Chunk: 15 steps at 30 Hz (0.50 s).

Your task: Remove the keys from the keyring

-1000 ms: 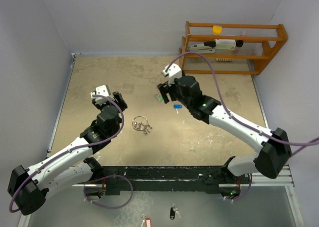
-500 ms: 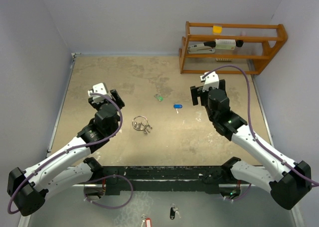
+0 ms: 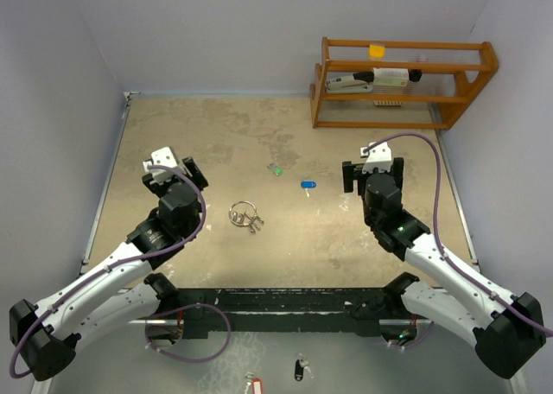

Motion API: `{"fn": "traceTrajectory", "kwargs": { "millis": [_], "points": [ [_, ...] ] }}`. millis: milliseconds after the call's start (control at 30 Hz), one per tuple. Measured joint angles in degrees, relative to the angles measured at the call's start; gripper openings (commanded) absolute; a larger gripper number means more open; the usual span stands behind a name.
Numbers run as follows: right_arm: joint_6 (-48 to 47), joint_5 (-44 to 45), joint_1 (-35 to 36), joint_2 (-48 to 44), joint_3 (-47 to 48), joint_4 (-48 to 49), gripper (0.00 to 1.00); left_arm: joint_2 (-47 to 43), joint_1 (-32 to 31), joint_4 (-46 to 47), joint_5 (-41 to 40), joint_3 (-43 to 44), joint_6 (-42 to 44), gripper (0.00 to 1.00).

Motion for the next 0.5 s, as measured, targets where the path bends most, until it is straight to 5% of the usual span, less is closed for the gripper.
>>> {"fn": "traceTrajectory", "kwargs": {
  "millis": [500],
  "points": [
    [0.66, 2.34, 0.0, -1.46, -2.12, 1.44, 0.99, -1.77, 0.0, -2.93, -2.95, 0.0, -0.61, 0.66]
  ]
}}
